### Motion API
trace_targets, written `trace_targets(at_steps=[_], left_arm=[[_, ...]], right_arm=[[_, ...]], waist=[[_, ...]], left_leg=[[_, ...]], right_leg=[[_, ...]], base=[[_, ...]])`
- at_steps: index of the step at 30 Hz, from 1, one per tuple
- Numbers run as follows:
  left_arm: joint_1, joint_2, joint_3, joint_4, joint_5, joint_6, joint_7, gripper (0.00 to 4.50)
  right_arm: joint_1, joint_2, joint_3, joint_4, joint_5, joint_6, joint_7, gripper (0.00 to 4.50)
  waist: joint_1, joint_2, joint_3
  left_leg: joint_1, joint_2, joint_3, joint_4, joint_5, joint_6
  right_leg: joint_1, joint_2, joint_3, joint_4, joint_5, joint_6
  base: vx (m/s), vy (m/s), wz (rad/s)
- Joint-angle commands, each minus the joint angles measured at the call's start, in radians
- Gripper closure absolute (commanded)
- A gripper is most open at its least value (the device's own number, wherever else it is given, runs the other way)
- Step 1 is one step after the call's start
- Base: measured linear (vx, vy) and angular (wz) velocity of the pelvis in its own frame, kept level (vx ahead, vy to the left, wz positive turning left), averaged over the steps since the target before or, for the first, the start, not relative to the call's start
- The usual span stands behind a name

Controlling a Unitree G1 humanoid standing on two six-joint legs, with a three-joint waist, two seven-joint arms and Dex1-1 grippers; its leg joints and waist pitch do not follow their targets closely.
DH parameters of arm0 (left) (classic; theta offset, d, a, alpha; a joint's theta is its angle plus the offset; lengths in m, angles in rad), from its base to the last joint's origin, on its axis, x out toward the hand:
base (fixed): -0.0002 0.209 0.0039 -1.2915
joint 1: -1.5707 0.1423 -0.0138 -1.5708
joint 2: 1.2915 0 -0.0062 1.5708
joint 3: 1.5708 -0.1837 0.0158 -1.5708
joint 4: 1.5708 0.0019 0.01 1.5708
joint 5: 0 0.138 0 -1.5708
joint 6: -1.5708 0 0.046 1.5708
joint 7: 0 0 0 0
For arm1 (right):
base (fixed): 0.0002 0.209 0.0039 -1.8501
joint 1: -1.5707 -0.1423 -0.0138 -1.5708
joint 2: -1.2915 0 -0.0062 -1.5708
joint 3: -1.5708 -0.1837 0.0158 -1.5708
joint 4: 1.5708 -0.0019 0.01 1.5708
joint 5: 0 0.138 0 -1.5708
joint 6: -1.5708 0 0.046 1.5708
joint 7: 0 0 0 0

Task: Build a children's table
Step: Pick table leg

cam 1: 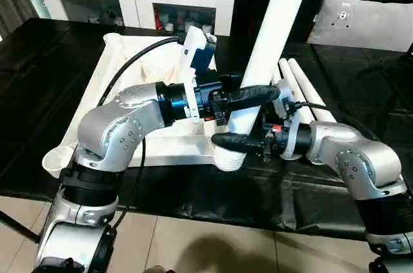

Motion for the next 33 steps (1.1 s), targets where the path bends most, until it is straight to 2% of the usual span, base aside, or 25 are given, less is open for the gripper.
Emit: trace_targets(at_steps=[1, 9, 16, 18, 19, 21, 31, 33], left_arm=[[-0.019, 0.007, -0.013, 0.008, 0.007, -0.017, -0.015, 2.65], [-0.017, 0.006, -0.018, 0.009, 0.014, -0.020, -0.020, 2.65], [-0.005, 0.008, -0.035, 0.004, 0.034, -0.025, -0.006, 2.65], [-0.004, -0.015, -0.007, -0.001, -0.011, 0.023, 0.021, 2.65], [-0.005, -0.021, 0.001, -0.003, -0.025, 0.032, 0.023, 2.09], [-0.003, -0.029, 0.008, -0.015, -0.046, 0.039, 0.018, 1.95], [0.001, -0.133, 0.064, -0.037, -0.194, 0.112, 0.056, 1.95], [0.003, -0.149, 0.065, -0.043, -0.203, 0.120, 0.065, 1.95]], right_arm=[[-0.005, -0.013, -0.003, -0.013, 0.006, 0.009, 0.009, 1.82], [-0.002, -0.018, -0.001, -0.014, 0.010, 0.015, 0.014, 2.44], [-0.003, -0.011, -0.002, -0.010, 0.011, 0.011, 0.014, 2.50], [0.001, -0.009, 0.000, -0.010, 0.007, 0.006, 0.010, 2.50], [0.002, -0.008, 0.001, -0.010, 0.006, 0.004, 0.009, 2.51], [0.005, -0.007, 0.003, -0.008, 0.002, 0.000, 0.007, 2.52], [0.017, 0.013, 0.025, 0.015, -0.035, -0.021, -0.025, 2.57], [0.018, 0.018, 0.028, 0.020, -0.040, -0.020, -0.033, 2.59]], waist=[[0.004, -0.006, -0.070], [0.005, -0.007, -0.071], [0.006, -0.006, -0.072], [0.006, -0.004, -0.072], [0.006, -0.005, -0.072], [0.007, -0.004, -0.072], [0.009, -0.008, -0.071], [0.010, -0.008, -0.071]], left_leg=[[0.017, 0.050, -0.009, -0.056, -0.049, 0.043], [0.017, 0.050, -0.009, -0.056, -0.045, 0.043], [0.017, 0.050, -0.008, -0.054, -0.042, 0.043], [0.017, 0.050, -0.008, -0.054, -0.043, 0.041], [0.017, 0.050, -0.009, -0.054, -0.046, 0.041], [0.017, 0.049, -0.009, -0.054, -0.051, 0.040], [0.016, 0.049, -0.008, -0.054, -0.050, 0.045], [0.016, 0.050, -0.008, -0.053, -0.048, 0.043]], right_leg=[[0.054, -0.081, 0.035, -0.063, 0.033, -0.252], [0.055, -0.081, 0.035, -0.060, 0.051, -0.258], [0.056, -0.081, 0.035, -0.060, 0.054, -0.260], [0.055, -0.082, 0.035, -0.059, 0.059, -0.262], [0.056, -0.081, 0.035, -0.059, 0.058, -0.265], [0.055, -0.082, 0.035, -0.061, 0.049, -0.265], [0.055, -0.082, 0.035, -0.061, 0.037, -0.263], [0.056, -0.084, 0.034, -0.061, 0.035, -0.266]], base=[[0.000, 0.000, 0.00], [0.000, 0.000, 0.00], [0.000, 0.000, 0.00], [0.000, 0.000, 0.00], [0.000, 0.000, 0.00], [0.000, 0.000, 0.00], [0.000, 0.000, 0.00], [0.000, 0.000, 0.00]])
